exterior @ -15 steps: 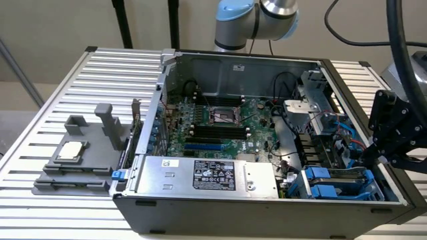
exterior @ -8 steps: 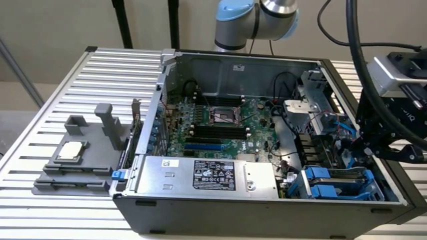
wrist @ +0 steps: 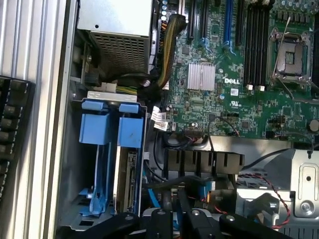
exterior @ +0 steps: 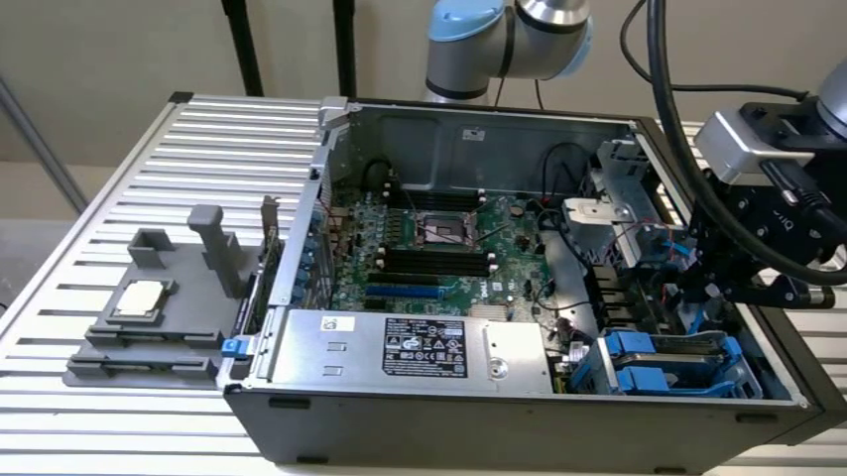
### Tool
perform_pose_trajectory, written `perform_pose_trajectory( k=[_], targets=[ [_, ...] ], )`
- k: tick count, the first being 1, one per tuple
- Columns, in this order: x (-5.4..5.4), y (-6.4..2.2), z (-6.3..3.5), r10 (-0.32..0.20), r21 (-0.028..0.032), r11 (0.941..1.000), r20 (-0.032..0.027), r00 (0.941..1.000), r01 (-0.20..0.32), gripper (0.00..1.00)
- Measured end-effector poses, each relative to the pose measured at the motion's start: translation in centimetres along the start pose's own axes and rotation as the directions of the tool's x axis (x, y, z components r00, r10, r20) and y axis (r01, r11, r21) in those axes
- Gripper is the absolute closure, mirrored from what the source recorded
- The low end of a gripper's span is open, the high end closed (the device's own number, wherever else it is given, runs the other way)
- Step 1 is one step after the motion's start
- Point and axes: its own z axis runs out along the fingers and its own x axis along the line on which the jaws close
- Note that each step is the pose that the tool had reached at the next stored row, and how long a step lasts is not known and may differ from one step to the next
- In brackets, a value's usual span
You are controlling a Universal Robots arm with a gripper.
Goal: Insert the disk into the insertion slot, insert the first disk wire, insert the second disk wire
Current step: 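Insert the first disk wire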
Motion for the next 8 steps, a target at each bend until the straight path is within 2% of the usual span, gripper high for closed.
perform_pose_trajectory(
  k=[3,4,8],
  targets=[
    [-0.01,0.00,0.00,0.000,-0.0001,1.0000,-0.0001,1.0000,0.000,0.73],
    [-0.01,0.00,-0.01,0.000,-0.0003,1.0000,-0.0003,1.0000,0.000,0.67],
    [0.02,0.12,-0.01,-0.002,-0.0006,1.0000,-0.0003,1.0000,0.002,0.67]
  ],
)
